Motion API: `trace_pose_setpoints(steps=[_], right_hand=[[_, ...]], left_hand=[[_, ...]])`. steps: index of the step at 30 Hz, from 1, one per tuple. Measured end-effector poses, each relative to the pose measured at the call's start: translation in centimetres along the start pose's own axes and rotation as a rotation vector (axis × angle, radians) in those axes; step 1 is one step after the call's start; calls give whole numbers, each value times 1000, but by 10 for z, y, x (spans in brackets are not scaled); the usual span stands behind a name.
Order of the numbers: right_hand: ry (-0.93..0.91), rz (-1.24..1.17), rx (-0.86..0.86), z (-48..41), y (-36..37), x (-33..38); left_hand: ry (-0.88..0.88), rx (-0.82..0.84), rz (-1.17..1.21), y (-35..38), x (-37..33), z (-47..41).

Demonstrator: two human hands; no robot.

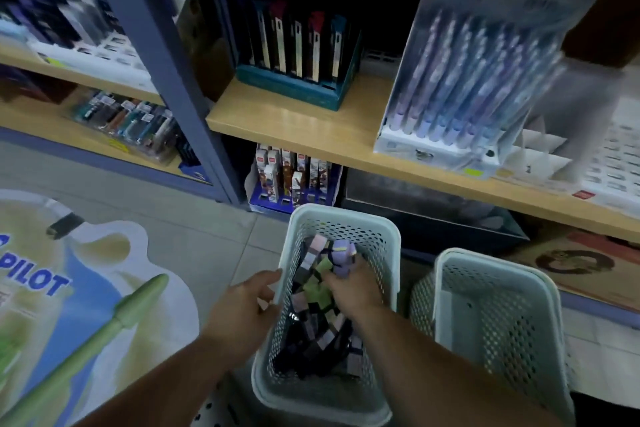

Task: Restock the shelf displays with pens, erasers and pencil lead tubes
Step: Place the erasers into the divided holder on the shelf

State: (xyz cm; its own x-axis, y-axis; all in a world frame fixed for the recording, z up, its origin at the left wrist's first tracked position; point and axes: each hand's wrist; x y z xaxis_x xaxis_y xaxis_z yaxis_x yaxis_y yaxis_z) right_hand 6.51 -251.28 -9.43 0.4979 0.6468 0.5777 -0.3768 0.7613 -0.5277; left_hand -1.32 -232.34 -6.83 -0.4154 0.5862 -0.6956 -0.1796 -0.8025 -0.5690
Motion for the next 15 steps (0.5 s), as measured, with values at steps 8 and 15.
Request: trace_pose_setpoints(steps=[8, 15], right_hand=[[182, -241, -188, -38, 43, -6], [211, -497, -222, -67, 38, -5]], left_hand=[[32, -17, 148, 2, 15, -5], [59, -62, 181, 10, 20, 1]])
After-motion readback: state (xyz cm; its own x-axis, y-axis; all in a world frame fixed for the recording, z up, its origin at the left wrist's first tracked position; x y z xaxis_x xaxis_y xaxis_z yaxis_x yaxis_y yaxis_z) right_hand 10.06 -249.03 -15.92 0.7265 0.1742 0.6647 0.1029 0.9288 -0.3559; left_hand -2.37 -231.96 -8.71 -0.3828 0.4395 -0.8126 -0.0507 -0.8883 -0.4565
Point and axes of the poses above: each hand's wrist, its own z-axis away from the middle knuckle, its own y-axis out of the palm, x = y × z, and after that the axes turned 7 degrees about z, right-handed
